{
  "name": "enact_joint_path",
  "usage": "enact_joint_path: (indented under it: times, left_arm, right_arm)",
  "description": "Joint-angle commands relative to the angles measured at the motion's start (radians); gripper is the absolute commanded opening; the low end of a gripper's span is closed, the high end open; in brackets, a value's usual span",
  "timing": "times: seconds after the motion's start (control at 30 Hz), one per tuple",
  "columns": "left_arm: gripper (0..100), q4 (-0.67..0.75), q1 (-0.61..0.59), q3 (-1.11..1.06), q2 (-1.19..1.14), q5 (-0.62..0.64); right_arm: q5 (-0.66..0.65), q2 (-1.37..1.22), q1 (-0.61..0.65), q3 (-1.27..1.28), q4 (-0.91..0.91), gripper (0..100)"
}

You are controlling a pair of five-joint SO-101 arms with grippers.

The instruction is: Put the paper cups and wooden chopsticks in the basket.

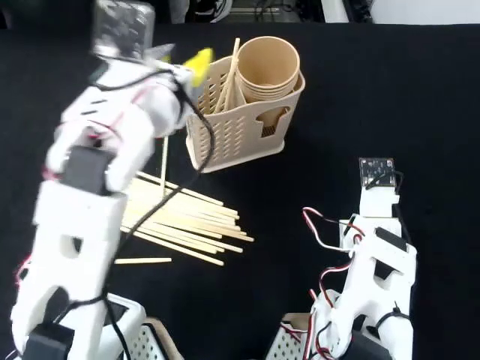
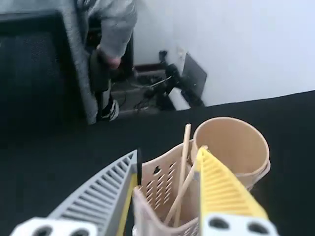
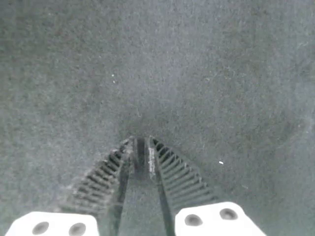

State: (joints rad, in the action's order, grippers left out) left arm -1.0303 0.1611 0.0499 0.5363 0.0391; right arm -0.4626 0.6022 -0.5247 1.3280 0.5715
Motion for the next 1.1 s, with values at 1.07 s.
enact_joint_path:
  times: [1.07]
  left_arm:
    - [19,-0.499,-0.208,1.468,-1.758,0.115]
  right_arm:
    - [-0.008,0.024,0.011,-0.002,-0.018,5.4]
